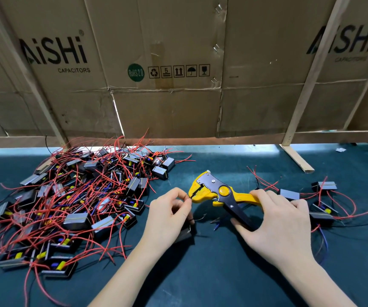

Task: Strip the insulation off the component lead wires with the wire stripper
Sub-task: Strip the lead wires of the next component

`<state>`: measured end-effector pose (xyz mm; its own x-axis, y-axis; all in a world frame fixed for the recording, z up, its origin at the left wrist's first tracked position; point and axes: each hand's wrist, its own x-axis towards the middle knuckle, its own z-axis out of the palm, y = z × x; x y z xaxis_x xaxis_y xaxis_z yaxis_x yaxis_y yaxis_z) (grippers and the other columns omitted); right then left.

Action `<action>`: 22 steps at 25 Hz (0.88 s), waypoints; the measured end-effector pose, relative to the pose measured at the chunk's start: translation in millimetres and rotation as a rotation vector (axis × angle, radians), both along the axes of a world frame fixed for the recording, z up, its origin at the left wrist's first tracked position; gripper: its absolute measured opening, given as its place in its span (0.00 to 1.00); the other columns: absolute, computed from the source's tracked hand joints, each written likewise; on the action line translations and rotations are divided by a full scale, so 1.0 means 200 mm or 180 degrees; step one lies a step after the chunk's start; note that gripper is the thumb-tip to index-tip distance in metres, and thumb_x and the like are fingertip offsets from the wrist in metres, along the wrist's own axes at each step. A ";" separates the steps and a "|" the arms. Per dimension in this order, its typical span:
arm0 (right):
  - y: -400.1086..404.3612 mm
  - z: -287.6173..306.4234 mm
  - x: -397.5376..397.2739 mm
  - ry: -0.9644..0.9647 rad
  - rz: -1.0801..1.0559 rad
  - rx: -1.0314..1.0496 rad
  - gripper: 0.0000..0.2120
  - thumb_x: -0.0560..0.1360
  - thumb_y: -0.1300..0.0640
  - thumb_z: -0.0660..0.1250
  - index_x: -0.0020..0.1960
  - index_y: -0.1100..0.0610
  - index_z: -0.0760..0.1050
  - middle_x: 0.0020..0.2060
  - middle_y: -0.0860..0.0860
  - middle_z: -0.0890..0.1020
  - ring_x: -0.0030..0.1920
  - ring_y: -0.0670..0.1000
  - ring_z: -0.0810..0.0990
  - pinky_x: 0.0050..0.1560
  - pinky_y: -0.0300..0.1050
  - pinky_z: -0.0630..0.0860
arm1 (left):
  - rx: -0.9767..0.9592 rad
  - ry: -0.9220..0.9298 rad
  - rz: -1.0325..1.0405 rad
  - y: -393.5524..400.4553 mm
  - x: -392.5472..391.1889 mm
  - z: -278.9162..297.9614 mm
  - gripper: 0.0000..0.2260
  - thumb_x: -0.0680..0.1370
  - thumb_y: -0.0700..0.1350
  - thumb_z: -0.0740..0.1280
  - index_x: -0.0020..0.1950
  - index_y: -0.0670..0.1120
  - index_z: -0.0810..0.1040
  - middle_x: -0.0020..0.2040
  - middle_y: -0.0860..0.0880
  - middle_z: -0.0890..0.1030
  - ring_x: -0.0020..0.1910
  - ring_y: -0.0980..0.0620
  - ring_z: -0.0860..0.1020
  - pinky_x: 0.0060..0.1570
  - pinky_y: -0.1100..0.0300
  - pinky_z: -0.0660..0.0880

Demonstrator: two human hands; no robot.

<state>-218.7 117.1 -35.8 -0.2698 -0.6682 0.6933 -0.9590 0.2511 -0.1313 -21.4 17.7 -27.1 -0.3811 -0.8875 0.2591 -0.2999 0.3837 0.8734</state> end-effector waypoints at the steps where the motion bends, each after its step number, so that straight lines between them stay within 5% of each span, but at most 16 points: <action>1: 0.00 0.00 0.00 0.0002 -0.0014 0.0001 0.23 0.60 0.37 0.71 0.46 0.53 0.79 0.34 0.46 0.78 0.36 0.55 0.80 0.41 0.50 0.62 | -0.0040 -0.0030 -0.0002 0.00 0.00 0.00 0.07 0.79 0.40 0.66 0.41 0.46 0.76 0.29 0.51 0.82 0.28 0.53 0.74 0.32 0.67 0.68; 6: 0.00 0.00 -0.01 0.0006 -0.0065 0.0034 0.22 0.59 0.37 0.71 0.44 0.52 0.78 0.32 0.45 0.78 0.34 0.54 0.79 0.41 0.49 0.62 | -0.0184 -0.0162 -0.0082 -0.01 0.01 0.01 0.07 0.79 0.42 0.67 0.41 0.49 0.77 0.29 0.54 0.81 0.34 0.47 0.78 0.33 0.66 0.68; 11: 0.00 0.00 -0.04 0.0007 -0.0159 0.0106 0.22 0.58 0.37 0.71 0.44 0.52 0.79 0.32 0.47 0.80 0.35 0.55 0.81 0.41 0.50 0.63 | -0.0074 -0.0404 -0.0214 -0.05 0.04 0.01 0.03 0.77 0.43 0.71 0.43 0.48 0.81 0.36 0.51 0.84 0.39 0.49 0.81 0.47 0.54 0.77; 22: -0.01 -0.02 -0.05 0.0204 -0.0097 0.0205 0.23 0.57 0.39 0.73 0.45 0.52 0.78 0.32 0.47 0.76 0.35 0.56 0.78 0.40 0.49 0.60 | -0.0118 -0.0512 -0.0229 -0.04 0.03 -0.01 0.04 0.77 0.41 0.70 0.41 0.47 0.81 0.37 0.50 0.83 0.40 0.47 0.80 0.49 0.50 0.76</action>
